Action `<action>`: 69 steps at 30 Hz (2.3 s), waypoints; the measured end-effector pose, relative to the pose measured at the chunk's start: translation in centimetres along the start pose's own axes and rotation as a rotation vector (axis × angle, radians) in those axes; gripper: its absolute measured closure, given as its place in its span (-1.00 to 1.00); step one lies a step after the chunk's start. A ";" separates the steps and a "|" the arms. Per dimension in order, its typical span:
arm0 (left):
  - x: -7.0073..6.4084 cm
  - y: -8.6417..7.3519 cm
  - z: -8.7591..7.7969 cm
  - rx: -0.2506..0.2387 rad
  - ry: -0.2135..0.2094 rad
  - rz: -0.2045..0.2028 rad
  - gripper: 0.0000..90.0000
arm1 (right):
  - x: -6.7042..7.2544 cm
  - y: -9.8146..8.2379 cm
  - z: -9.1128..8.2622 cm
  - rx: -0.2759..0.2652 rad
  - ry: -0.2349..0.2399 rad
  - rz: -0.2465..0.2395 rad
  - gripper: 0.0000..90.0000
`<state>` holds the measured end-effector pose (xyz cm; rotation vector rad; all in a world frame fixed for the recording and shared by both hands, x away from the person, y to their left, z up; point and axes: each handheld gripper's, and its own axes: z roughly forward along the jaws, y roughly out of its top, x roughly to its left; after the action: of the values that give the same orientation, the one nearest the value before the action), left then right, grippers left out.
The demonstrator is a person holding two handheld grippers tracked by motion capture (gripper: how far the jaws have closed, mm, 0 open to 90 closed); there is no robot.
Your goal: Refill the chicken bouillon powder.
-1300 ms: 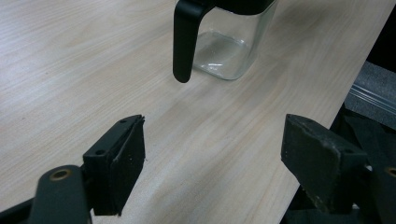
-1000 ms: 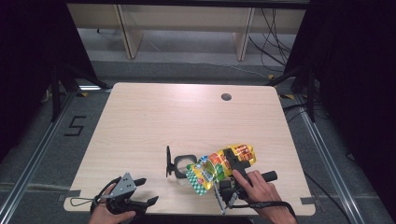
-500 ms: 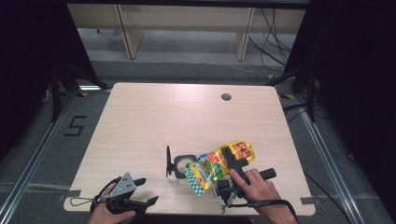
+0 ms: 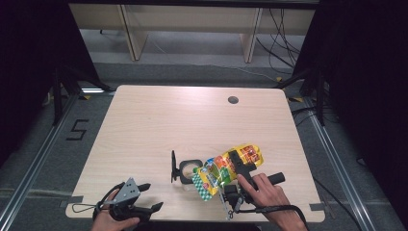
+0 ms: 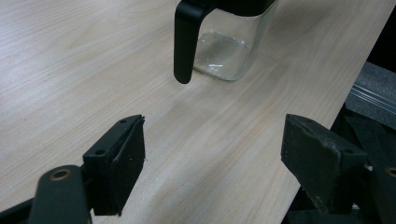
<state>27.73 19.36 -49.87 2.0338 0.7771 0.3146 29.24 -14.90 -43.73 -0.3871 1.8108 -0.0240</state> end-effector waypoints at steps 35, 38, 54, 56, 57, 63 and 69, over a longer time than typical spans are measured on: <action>-0.3 0.0 0.1 -0.015 0.002 -0.031 -0.52 | 0.0 0.8 0.2 0.017 -0.011 -0.121 -0.42; -0.2 0.0 0.2 -0.019 -0.003 -0.019 -0.52 | 0.0 0.7 0.2 0.015 -0.013 -0.117 -0.41; -0.3 0.0 0.2 -0.026 -0.002 -0.033 -0.52 | 0.1 0.5 0.2 0.012 -0.015 -0.102 -0.39; -0.3 0.0 0.2 -0.026 -0.002 -0.033 -0.52 | 0.0 0.5 0.2 0.012 -0.016 -0.106 -0.39; -0.3 0.0 0.2 -0.026 -0.002 -0.024 -0.52 | 0.0 0.5 0.1 0.013 -0.019 -0.101 -0.39; 0.0 0.0 0.0 0.003 0.002 0.017 -0.52 | -0.2 0.6 0.1 0.007 -0.027 -0.123 -0.39; -0.3 0.0 0.2 -0.026 -0.003 -0.030 -0.52 | 0.0 0.4 0.1 0.017 -0.021 -0.082 -0.39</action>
<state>27.60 19.05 -50.01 1.9962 0.7967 0.3035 29.19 -14.50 -43.82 -0.4485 1.7723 -0.0920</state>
